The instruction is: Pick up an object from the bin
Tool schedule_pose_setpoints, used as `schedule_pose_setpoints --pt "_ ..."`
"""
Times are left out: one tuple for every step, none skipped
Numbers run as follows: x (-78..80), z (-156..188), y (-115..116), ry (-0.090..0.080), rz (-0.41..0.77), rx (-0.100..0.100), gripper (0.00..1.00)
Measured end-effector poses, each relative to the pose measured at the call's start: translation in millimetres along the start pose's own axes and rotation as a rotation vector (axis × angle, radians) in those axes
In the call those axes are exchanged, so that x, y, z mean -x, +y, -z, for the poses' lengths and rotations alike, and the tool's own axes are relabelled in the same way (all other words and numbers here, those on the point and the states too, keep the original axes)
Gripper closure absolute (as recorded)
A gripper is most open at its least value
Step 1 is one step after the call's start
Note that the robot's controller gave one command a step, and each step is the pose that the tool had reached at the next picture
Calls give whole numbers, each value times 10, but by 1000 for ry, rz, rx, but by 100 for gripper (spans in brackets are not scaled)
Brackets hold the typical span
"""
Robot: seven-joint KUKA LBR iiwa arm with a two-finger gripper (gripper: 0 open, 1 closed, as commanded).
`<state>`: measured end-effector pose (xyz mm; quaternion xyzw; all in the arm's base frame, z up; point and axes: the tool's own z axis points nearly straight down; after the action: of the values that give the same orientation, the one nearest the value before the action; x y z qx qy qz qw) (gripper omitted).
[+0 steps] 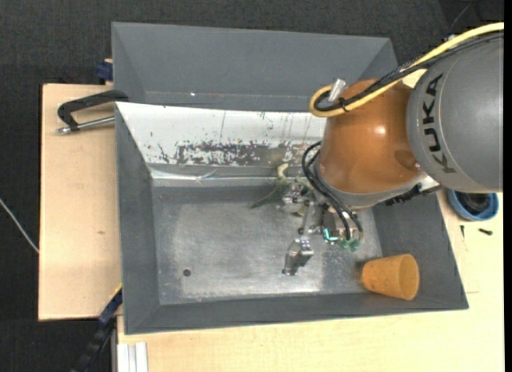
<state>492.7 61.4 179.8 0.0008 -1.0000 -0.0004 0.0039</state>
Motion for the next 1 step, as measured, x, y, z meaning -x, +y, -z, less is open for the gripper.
schedule_pose_setpoints --pt "1027 -156 -221 -19 82 -1 0"
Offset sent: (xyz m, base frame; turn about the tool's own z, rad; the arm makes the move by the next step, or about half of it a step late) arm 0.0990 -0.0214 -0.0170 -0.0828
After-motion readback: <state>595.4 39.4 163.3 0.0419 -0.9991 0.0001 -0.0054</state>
